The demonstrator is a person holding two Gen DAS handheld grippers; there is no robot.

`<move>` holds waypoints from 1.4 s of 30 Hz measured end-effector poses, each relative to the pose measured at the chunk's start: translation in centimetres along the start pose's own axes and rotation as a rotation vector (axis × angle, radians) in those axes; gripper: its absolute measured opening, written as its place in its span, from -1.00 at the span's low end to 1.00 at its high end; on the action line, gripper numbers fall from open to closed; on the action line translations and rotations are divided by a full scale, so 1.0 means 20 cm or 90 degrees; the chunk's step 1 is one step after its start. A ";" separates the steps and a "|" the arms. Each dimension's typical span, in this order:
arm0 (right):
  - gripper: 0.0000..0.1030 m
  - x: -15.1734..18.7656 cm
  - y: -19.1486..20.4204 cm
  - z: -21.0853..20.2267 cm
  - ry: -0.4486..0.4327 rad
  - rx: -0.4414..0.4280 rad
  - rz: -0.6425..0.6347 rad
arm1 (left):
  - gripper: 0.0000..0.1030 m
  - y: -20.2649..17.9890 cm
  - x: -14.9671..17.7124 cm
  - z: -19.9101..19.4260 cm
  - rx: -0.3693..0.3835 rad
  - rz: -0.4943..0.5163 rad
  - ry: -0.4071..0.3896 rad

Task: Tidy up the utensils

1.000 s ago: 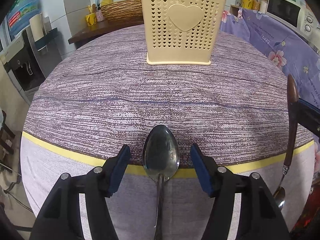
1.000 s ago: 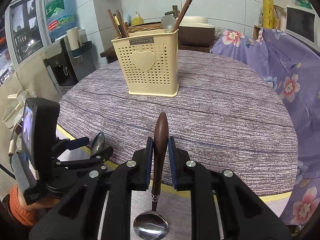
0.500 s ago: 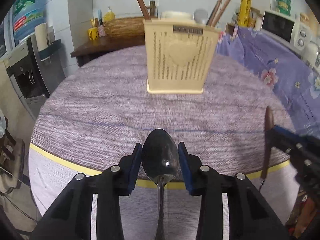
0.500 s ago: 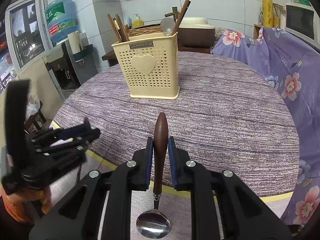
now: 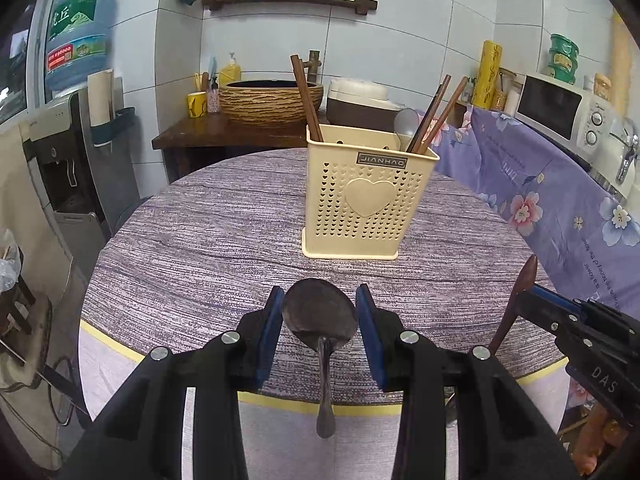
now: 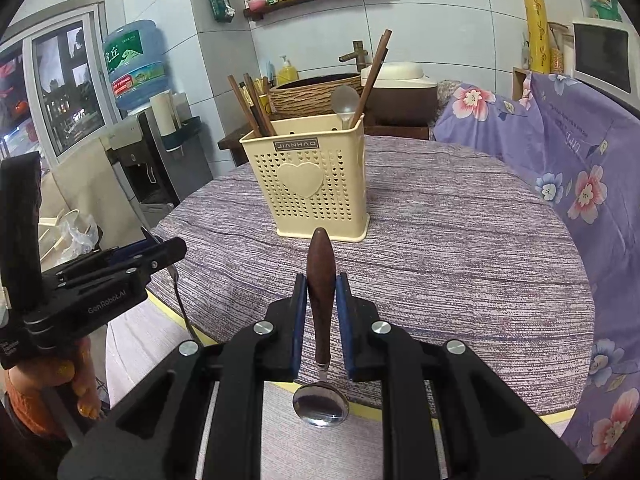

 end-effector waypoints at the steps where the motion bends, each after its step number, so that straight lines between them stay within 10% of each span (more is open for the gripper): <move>1: -0.69 -0.01 0.00 0.00 0.000 -0.001 -0.002 | -0.28 0.00 0.00 0.00 0.000 0.000 -0.002; 11: -0.70 -0.18 0.02 -0.03 -0.031 -0.029 -0.010 | -0.28 -0.01 -0.14 -0.04 0.019 0.008 -0.030; 24: -0.98 -0.94 0.05 -0.16 -0.120 -0.032 -0.034 | -0.28 -0.05 -0.89 -0.21 0.033 0.001 -0.148; 30: -0.91 -0.82 -0.02 0.03 -0.092 -0.033 -0.017 | -0.28 0.02 -0.87 -0.11 0.033 -0.014 -0.134; 34: -0.13 -0.67 0.03 0.30 0.000 -0.087 -0.060 | -0.28 0.10 -0.80 -0.06 0.024 -0.025 -0.116; 42: -0.14 -0.47 0.36 0.69 0.141 -0.172 -0.248 | -0.28 0.32 -0.68 -0.08 -0.006 -0.049 -0.101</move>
Point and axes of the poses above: each gripper's, at about its wrist camera, not at the fingertips, and z roughly the way its jaws point, y to its left, x to its underside, the point moved 2 cm from there along z, roughly the way its jaws point, and after that the axes turned 10 degrees about y, right-handed, at the moved point
